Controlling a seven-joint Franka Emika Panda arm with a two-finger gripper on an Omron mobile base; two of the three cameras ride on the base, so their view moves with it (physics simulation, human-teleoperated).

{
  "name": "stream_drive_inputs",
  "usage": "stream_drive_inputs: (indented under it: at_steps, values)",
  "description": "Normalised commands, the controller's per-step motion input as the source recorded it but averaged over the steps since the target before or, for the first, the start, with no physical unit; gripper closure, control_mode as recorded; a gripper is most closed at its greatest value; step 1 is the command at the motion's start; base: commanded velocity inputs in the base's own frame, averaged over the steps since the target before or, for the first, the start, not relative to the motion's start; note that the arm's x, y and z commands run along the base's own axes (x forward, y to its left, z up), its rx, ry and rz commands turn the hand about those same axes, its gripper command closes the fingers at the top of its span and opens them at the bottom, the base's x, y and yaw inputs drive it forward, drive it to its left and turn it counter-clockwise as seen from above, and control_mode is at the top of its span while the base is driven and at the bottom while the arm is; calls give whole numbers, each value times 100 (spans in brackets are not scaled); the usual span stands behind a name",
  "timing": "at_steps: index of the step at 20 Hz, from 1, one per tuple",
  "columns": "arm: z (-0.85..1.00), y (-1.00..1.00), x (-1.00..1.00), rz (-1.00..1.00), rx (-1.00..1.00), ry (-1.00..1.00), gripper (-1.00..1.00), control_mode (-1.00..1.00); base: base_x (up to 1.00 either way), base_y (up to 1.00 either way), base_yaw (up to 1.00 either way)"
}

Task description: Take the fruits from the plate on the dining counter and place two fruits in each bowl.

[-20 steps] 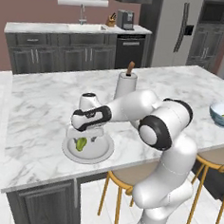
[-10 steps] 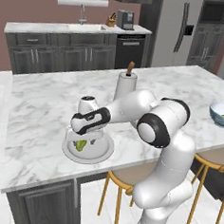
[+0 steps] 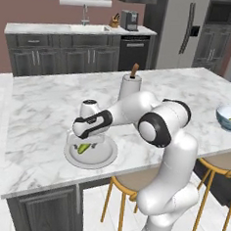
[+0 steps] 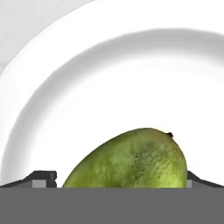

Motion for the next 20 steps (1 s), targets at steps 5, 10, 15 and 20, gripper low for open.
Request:
stream_drive_inputs:
  at_steps: [5,10,15,20]
  values:
    - [-20,0,0,0,0,0,-100,-100,0,0,0]
    - [-16,0,0,0,0,0,-100,-100,0,0,0]
    - [-15,0,0,0,0,0,100,-100,0,0,0]
    - [-6,0,0,0,0,0,100,-100,0,0,0]
